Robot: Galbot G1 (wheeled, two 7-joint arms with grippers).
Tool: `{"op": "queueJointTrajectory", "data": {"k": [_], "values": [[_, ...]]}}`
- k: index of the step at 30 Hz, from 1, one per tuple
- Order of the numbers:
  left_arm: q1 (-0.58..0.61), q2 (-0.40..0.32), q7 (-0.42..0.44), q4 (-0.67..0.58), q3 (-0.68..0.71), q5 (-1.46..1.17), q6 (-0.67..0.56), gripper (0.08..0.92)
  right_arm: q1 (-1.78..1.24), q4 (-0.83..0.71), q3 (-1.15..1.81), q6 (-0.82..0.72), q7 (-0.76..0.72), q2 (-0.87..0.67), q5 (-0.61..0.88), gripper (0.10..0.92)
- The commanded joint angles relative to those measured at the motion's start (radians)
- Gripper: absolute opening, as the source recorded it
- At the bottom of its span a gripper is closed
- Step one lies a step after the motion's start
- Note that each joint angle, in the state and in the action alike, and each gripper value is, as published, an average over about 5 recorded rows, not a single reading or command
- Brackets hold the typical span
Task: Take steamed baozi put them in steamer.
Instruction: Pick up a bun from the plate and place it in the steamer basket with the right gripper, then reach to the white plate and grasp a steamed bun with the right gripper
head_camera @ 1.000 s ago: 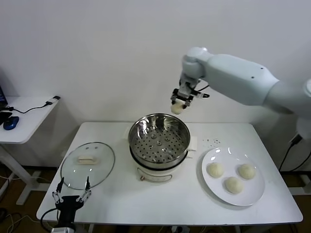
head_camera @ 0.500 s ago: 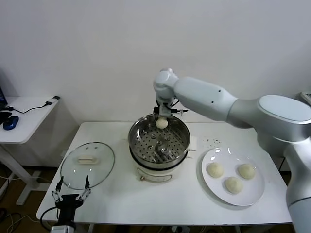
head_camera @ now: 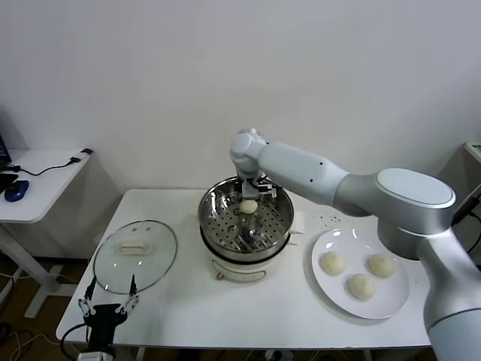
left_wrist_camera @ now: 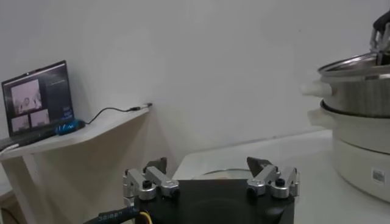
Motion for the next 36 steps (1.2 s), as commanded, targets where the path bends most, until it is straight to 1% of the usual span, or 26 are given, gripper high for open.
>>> {"op": "queueJointTrajectory", "data": {"k": [1, 5, 8, 11, 13, 16, 17, 19, 22, 25, 28, 30, 36], "values": [[0.001, -0.002, 0.0, 0.002, 0.002, -0.001, 0.0, 0.823, -0.022, -0.012, 0.014, -0.008, 0.003, 0.011, -0.029, 0.619], [0.003, -0.003, 0.0, -0.002, 0.003, 0.0, 0.0, 0.823, 0.002, 0.01, 0.028, -0.009, -0.006, 0.001, -0.017, 0.738], [0.004, -0.002, 0.0, -0.007, 0.002, 0.001, 0.002, 0.823, 0.027, 0.034, 0.03, -0.003, -0.029, -0.022, 0.01, 0.8], [0.003, -0.002, -0.001, -0.01, 0.002, 0.003, 0.004, 0.823, 0.061, 0.058, 0.036, 0.0, -0.052, -0.055, 0.058, 0.82], [0.002, -0.002, -0.001, -0.011, 0.002, 0.003, 0.005, 0.823, 0.09, 0.076, 0.042, -0.007, -0.056, -0.082, 0.117, 0.822], [0.002, -0.002, -0.001, -0.012, 0.003, 0.004, 0.005, 0.823, 0.165, 0.111, 0.013, -0.058, -0.056, -0.141, 0.271, 0.823], [0.002, -0.002, -0.001, -0.012, 0.004, 0.005, 0.005, 0.823, 0.202, 0.124, -0.018, -0.091, -0.052, -0.169, 0.345, 0.823], [0.004, -0.002, -0.001, -0.013, 0.005, 0.006, 0.005, 0.823, 0.296, 0.155, -0.125, -0.198, -0.024, -0.241, 0.541, 0.823], [0.007, -0.001, -0.001, -0.015, 0.005, 0.007, 0.003, 0.823, 0.441, 0.22, -0.327, -0.409, 0.057, -0.36, 0.872, 0.823], [0.011, 0.0, -0.001, -0.019, 0.006, 0.006, 0.001, 0.823, 0.52, 0.286, -0.452, -0.632, 0.096, -0.466, 1.117, 0.823], [0.014, 0.001, -0.001, -0.022, 0.008, 0.005, -0.001, 0.823, 0.526, 0.328, -0.464, -0.825, 0.078, -0.573, 1.207, 0.823], [0.015, 0.002, -0.001, -0.023, 0.012, 0.003, -0.002, 0.823, 0.519, 0.347, -0.473, -0.9, 0.068, -0.636, 1.234, 0.823], [0.016, 0.001, 0.0, -0.028, 0.022, 0.004, -0.003, 0.823, 0.431, 0.397, -0.479, -0.962, 0.038, -0.786, 1.247, 0.823]]}}
